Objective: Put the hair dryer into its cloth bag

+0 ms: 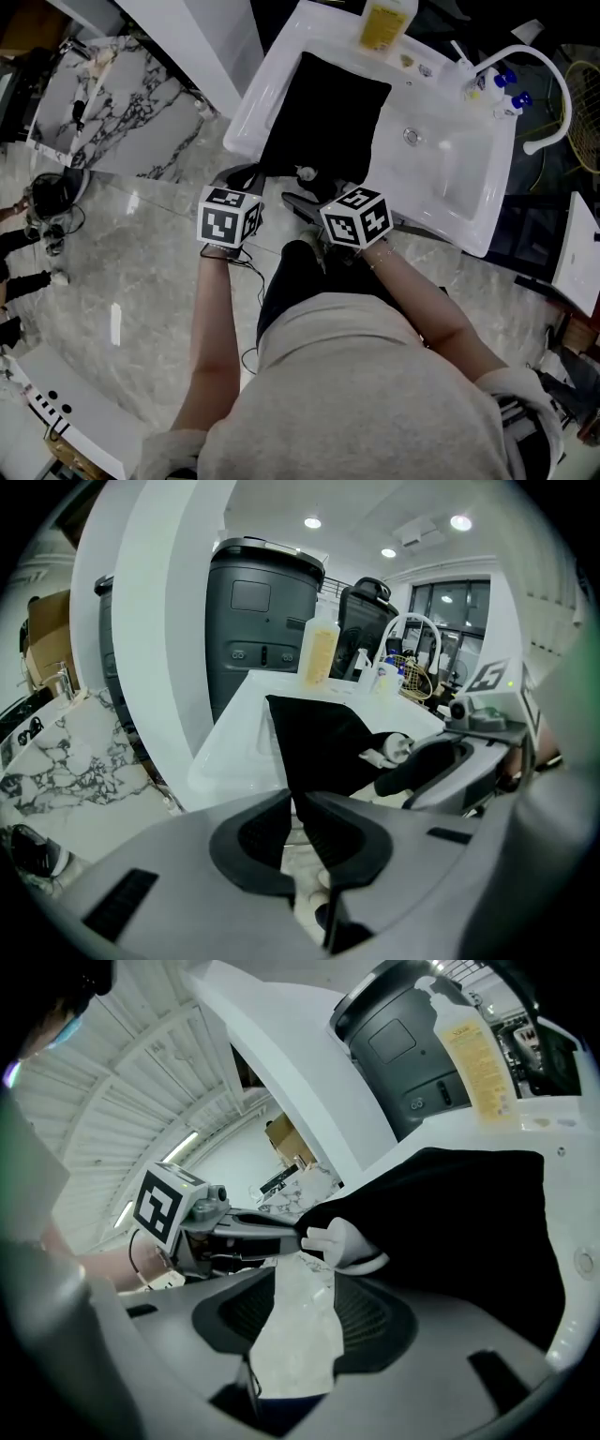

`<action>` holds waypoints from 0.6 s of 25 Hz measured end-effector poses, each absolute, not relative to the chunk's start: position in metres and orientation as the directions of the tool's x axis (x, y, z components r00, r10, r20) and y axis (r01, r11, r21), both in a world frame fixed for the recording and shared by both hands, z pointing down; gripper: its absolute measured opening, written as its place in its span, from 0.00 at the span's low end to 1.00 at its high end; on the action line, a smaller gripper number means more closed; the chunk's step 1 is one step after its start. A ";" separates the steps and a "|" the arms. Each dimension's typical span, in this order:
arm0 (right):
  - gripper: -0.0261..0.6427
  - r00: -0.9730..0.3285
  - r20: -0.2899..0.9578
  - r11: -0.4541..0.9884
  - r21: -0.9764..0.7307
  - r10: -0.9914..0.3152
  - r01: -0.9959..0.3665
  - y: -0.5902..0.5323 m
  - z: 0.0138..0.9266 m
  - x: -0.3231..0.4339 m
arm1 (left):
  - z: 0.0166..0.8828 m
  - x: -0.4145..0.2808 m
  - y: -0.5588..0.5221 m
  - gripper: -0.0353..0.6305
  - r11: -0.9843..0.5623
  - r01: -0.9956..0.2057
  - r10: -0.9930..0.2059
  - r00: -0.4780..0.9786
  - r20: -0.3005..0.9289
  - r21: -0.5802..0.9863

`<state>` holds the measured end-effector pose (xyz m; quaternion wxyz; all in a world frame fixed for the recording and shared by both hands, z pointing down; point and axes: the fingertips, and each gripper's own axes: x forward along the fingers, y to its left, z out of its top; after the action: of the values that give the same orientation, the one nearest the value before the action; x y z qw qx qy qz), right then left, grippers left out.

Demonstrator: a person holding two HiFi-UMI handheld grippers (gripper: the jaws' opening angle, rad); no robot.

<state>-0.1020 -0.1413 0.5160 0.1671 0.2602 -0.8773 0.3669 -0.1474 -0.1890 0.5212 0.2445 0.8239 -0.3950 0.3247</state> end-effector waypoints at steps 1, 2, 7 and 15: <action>0.31 -0.811 0.491 0.599 -0.559 -0.318 -0.574 -0.136 0.517 -0.100 | 0.521 -0.147 -0.187 0.08 -0.565 -0.812 -0.496 0.475 0.727 0.145; 0.31 -0.814 0.495 0.604 -0.561 -0.302 -0.566 -0.131 0.516 -0.098 | 0.520 -0.147 -0.185 0.08 -0.559 -0.816 -0.501 0.473 0.725 0.146; 0.30 -0.828 0.468 0.662 -0.520 -0.307 -0.540 -0.116 0.493 -0.091 | 0.509 -0.146 -0.174 0.08 -0.512 -0.842 -0.540 0.468 0.700 0.168; 0.25 -0.831 0.381 0.731 -0.412 -0.404 -0.544 -0.139 0.432 -0.066 | 0.460 -0.137 -0.166 0.08 -0.416 -0.875 -0.647 0.476 0.596 0.247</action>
<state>-0.0656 -0.1395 0.4316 0.1341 0.2576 -0.9206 0.2612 -0.1371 -0.1660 0.4603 0.2717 0.8149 -0.4669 0.2101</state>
